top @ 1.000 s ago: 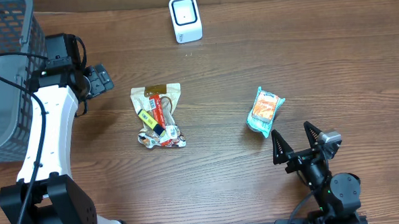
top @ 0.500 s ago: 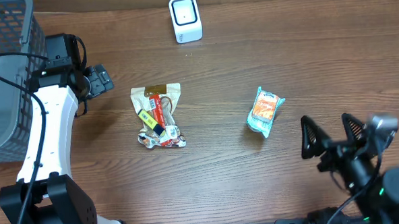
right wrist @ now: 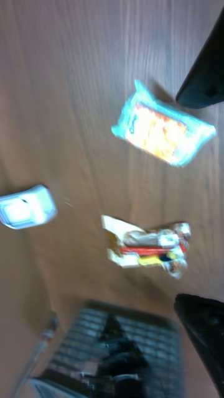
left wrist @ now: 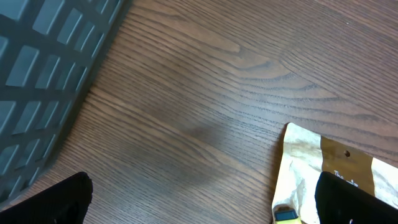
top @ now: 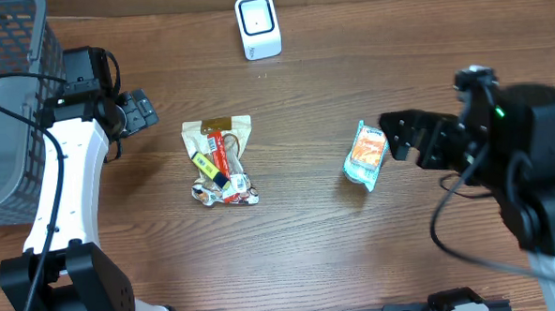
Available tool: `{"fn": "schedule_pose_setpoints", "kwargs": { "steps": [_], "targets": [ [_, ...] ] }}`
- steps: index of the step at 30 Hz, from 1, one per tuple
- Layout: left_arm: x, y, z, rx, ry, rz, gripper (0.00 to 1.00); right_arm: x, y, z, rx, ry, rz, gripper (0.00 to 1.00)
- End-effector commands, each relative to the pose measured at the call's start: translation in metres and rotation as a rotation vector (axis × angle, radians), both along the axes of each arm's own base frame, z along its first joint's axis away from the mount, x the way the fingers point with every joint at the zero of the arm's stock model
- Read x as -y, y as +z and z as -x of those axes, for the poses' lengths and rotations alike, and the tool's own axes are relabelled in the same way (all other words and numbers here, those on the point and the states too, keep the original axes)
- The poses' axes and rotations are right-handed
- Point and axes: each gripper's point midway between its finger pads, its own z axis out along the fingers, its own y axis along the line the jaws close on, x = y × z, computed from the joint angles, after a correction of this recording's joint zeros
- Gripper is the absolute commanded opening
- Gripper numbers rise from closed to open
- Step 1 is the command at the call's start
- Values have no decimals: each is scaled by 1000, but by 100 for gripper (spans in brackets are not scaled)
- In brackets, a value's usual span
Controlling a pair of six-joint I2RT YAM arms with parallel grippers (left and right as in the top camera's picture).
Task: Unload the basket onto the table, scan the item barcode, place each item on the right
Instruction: 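Move the right gripper over the Kleenex pack on the green wipes, then grasp the orange Kleenex tissue pack with the right gripper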
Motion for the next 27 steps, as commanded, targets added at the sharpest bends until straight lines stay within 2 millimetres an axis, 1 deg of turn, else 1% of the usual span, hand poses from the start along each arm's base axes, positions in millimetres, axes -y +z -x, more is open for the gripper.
{"fn": "schedule_pose_setpoints", "kwargs": {
  "steps": [1,3,5,7,10,12,14,18,23,27],
  "targets": [
    [1,11,-3,28,-19,-8,100,-12,-9,-8,-95,1,-81,71],
    [0,11,-3,28,-19,-8,100,-2,-32,-20,-192,-102,-59,68],
    [0,11,-3,28,-19,-8,100,2,-50,-26,-259,-139,-39,68],
    [0,11,-3,28,-19,-8,100,1,-66,-30,-318,-145,-21,69],
    [0,11,-3,28,-19,-8,100,3,-91,-35,-400,-177,35,74],
    [1,11,-3,28,-19,-8,100,8,-109,-37,-456,-224,89,75],
    [1,11,-3,28,-19,-8,100,7,-123,-39,-492,-238,130,75],
    [1,11,-3,28,-19,-8,100,-8,-145,-44,-516,-207,218,73],
    [1,11,-3,28,-19,-8,100,-9,-166,-44,-557,-252,304,73],
    [1,11,-3,28,-19,-8,100,-12,-178,-45,-591,-265,315,72]
  ]
}}
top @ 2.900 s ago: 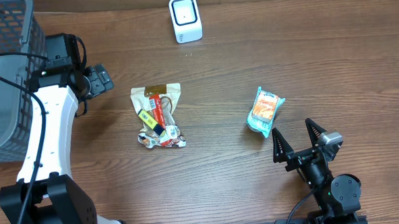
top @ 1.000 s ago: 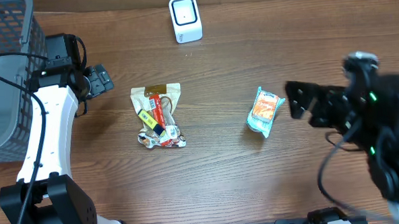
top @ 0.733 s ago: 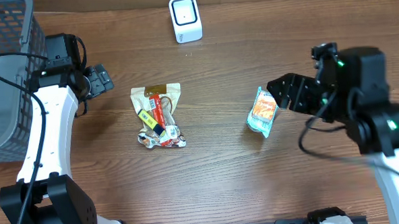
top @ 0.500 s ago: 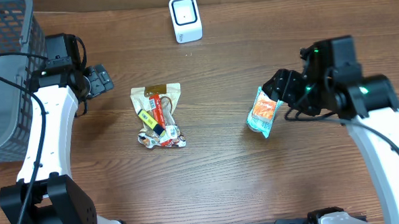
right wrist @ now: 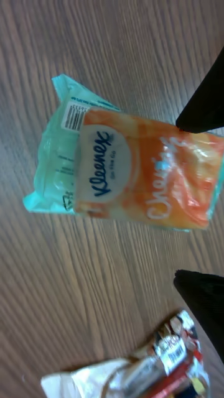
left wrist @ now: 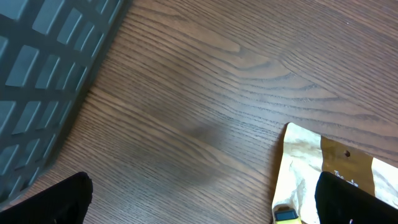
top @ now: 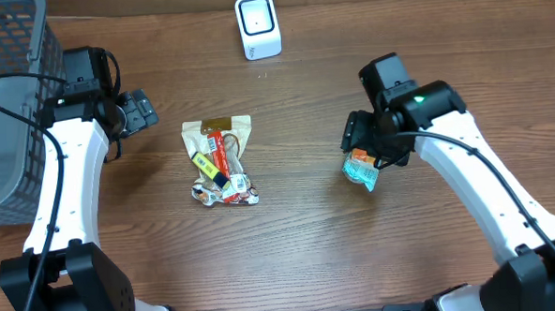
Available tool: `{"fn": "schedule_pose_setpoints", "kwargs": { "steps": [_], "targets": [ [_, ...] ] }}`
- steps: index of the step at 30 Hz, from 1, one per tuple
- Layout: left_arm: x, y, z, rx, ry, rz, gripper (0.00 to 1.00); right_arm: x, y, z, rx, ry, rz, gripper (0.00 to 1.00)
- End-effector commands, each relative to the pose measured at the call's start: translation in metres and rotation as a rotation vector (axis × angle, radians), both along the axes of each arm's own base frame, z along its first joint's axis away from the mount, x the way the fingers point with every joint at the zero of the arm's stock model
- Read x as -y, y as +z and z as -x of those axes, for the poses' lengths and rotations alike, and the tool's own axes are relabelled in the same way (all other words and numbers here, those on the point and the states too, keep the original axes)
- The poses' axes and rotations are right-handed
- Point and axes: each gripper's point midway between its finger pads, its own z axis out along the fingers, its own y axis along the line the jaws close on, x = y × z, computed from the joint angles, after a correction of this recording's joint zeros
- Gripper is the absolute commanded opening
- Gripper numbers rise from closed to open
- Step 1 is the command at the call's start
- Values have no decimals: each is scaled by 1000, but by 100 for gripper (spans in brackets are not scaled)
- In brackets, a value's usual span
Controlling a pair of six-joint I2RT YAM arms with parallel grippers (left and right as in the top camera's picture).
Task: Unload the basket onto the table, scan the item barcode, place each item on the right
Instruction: 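Grasp the orange Kleenex tissue pack with the right gripper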
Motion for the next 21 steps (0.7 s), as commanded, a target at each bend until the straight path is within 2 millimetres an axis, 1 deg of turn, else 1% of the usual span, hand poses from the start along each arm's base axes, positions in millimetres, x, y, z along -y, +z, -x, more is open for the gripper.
{"fn": "schedule_pose_setpoints", "kwargs": {
  "steps": [1,4,6,10,17,21],
  "targets": [
    [0,11,-3,29,-19,-8,100,5,-4,-7,4,-48,44,72],
    [1,11,-3,29,-19,-8,100,5,-13,-7,-23,-47,54,72],
    [0,11,-3,29,-19,-8,100,5,-15,-7,-28,-47,57,72],
    [1,11,-3,29,-19,-8,100,5,-15,-7,-29,-47,57,67],
    [0,11,-3,29,-19,-8,100,6,-17,-5,-38,-46,61,67],
    [1,11,-3,29,-19,-8,100,11,-22,-3,-44,-49,84,69]
  ]
}}
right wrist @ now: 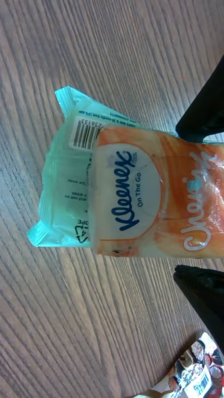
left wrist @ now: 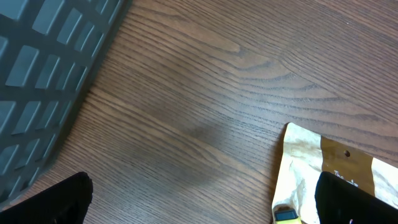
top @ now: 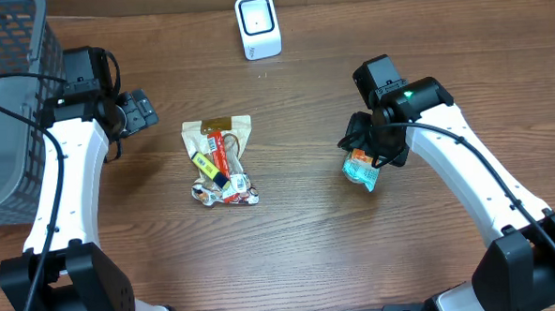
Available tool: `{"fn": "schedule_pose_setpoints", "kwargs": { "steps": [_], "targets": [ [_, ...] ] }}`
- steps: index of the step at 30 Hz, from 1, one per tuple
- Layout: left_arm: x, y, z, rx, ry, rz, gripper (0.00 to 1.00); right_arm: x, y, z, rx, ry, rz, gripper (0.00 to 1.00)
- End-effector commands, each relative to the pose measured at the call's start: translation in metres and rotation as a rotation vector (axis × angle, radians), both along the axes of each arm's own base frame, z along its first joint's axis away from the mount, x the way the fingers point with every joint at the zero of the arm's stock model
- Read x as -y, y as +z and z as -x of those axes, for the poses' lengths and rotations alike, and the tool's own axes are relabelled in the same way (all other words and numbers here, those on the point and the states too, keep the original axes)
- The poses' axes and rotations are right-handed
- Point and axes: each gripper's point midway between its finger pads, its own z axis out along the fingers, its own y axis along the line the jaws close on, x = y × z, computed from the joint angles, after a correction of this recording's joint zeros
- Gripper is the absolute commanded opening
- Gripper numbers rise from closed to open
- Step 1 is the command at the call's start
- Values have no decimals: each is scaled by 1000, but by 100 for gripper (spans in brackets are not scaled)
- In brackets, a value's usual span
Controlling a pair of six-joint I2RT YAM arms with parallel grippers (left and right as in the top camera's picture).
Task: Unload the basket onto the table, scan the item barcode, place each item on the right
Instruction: 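Grasp the orange Kleenex tissue pack with the right gripper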
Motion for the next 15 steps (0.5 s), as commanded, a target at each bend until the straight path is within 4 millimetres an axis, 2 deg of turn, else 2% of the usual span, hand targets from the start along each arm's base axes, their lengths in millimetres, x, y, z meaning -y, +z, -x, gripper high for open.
{"fn": "schedule_pose_setpoints", "kwargs": {
  "steps": [1,10,12,15],
  "targets": [
    [0,11,-3,28,-19,-8,100,5,-3,-1,4,-7,35,70],
    [1,11,-3,28,-19,-8,100,5,-3,-2,8,-9,41,73],
    [0,11,-3,28,-19,-8,100,5,-3,-2,6,-9,40,71],
    [1,11,-3,28,-19,-8,100,5,-3,-1,4,-8,38,60]
  ]
}}
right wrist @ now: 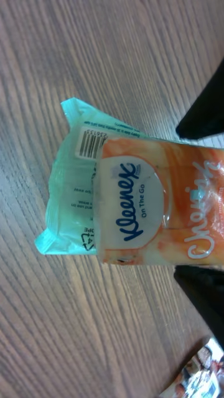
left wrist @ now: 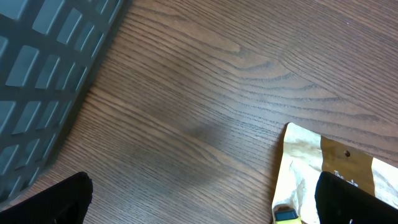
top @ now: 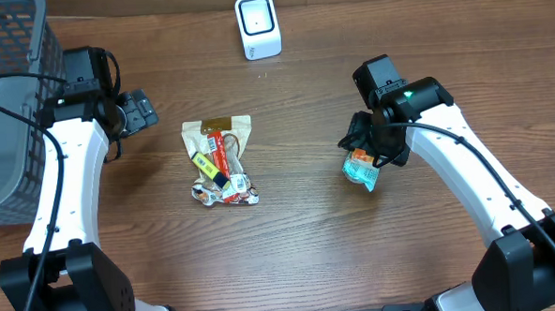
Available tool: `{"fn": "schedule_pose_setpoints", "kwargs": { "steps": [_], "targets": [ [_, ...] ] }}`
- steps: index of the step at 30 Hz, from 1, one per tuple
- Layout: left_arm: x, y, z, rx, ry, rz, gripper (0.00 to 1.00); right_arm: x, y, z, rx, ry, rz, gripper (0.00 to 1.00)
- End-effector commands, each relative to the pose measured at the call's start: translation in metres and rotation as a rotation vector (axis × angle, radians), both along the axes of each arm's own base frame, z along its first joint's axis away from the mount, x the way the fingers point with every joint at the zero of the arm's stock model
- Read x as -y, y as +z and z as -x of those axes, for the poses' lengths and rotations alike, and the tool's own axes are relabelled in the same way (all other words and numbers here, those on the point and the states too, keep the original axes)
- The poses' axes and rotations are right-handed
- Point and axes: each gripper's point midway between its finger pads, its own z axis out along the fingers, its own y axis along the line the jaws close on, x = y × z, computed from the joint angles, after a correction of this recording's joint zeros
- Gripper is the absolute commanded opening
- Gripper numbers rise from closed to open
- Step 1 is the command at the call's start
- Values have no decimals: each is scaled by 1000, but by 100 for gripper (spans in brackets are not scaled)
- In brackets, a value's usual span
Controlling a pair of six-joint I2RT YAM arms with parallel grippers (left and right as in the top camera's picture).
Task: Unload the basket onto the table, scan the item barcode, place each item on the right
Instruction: 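Grasp the orange Kleenex tissue pack with the right gripper, then carry the Kleenex pack left and set it beside the snack bundle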
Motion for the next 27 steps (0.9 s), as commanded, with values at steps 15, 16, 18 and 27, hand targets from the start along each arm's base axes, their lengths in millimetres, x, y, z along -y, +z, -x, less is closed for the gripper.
{"fn": "schedule_pose_setpoints", "kwargs": {
  "steps": [15,16,18,27],
  "targets": [
    [1,11,-3,29,-19,-8,100,-3,1,-2,3,10,-1,43],
    [1,11,-3,29,-19,-8,100,-7,4,-4,9,14,-26,42],
    [1,11,-3,29,-19,-8,100,-17,9,-8,20,23,-79,41],
    [1,11,-3,29,-19,-8,100,-73,26,-21,101,162,-289,37]
  ]
}}
